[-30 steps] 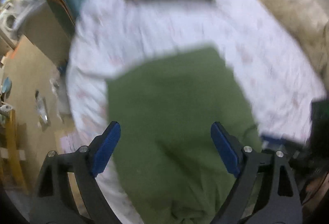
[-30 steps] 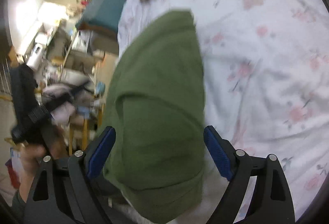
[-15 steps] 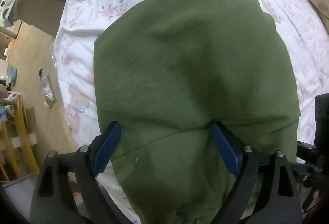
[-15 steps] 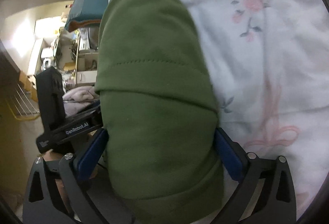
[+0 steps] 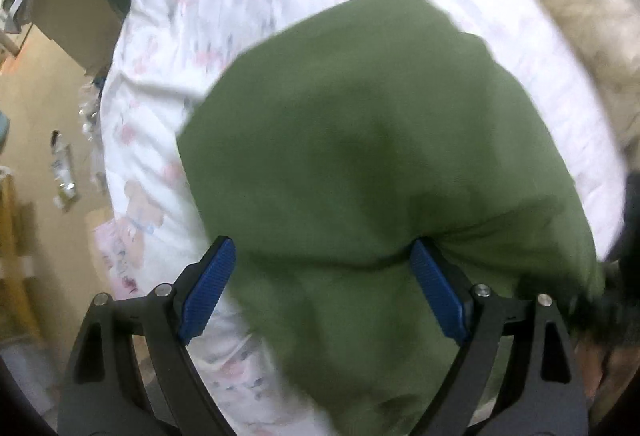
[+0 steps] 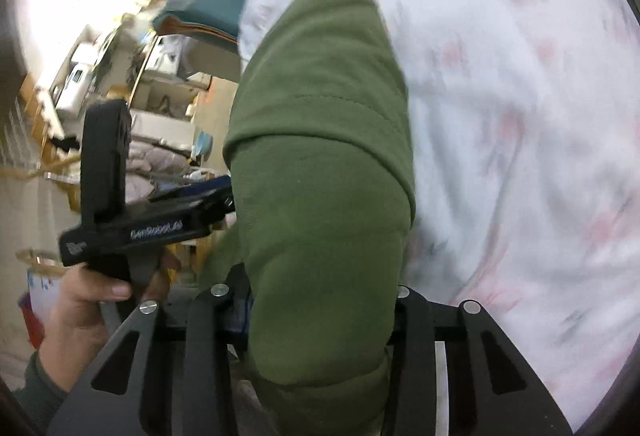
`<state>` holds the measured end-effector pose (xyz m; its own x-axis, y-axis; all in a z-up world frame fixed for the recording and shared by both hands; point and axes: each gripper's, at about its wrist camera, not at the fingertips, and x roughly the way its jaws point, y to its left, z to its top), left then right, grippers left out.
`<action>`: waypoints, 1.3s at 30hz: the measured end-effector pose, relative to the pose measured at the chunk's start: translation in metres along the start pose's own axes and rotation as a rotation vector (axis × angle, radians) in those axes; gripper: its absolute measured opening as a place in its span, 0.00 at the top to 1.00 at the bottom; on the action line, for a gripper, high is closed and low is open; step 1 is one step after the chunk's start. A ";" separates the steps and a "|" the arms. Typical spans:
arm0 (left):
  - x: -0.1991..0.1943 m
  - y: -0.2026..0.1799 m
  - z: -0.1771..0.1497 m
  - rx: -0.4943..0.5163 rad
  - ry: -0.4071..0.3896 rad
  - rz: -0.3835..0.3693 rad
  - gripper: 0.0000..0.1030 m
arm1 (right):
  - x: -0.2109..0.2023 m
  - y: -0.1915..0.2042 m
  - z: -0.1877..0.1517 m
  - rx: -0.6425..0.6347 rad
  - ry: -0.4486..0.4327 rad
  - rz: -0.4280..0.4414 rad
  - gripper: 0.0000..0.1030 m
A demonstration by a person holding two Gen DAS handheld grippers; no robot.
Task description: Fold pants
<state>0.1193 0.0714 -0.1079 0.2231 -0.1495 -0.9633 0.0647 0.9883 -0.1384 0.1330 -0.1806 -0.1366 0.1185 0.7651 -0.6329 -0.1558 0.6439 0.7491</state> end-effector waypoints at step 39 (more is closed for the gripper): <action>0.101 -0.065 0.100 0.290 0.049 -0.318 0.80 | -0.062 -0.148 0.019 0.338 -0.260 -0.162 0.65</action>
<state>0.2354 -0.0110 -0.1733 0.1016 -0.4368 -0.8938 0.3952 0.8422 -0.3667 0.1673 -0.3227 -0.2045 0.3640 0.6037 -0.7093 0.2089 0.6892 0.6938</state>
